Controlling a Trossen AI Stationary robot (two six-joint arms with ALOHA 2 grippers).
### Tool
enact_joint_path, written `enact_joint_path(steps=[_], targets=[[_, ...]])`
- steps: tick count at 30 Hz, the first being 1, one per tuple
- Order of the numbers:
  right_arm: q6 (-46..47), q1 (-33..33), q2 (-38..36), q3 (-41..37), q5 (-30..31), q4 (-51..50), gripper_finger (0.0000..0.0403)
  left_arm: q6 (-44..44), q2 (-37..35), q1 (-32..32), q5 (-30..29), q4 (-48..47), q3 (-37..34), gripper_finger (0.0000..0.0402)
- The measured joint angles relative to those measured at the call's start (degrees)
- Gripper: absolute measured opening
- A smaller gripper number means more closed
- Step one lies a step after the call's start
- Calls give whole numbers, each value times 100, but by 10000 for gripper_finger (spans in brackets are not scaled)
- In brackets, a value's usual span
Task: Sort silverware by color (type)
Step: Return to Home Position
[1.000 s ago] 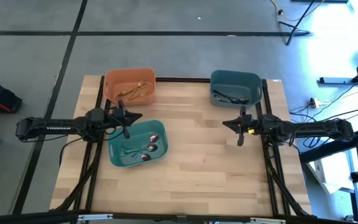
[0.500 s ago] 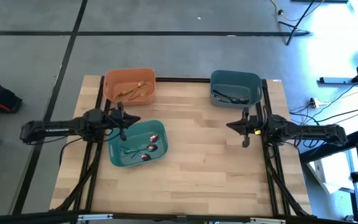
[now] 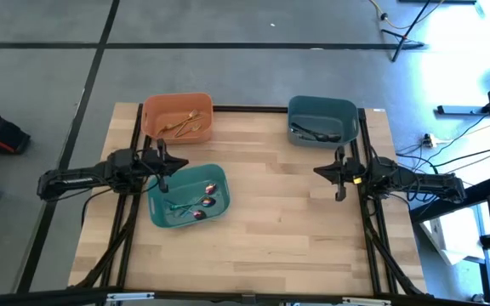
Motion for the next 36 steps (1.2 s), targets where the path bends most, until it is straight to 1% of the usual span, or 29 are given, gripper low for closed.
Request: enact_joint_path(steps=[7, 10, 14, 36], targets=[[-1, 0, 0, 0, 2, -4, 2, -43, 8, 0, 243, -31, 4, 6], [-8, 0, 0, 0, 4, -5, 2, -41, 43, 0, 223, -35, 4, 6], [287, 0, 0, 0, 4, -3, 2, -41, 42, 0, 199, -37, 4, 6], [287, 0, 0, 0, 4, 0, 2, -39, 42, 0, 192, -40, 4, 6]])
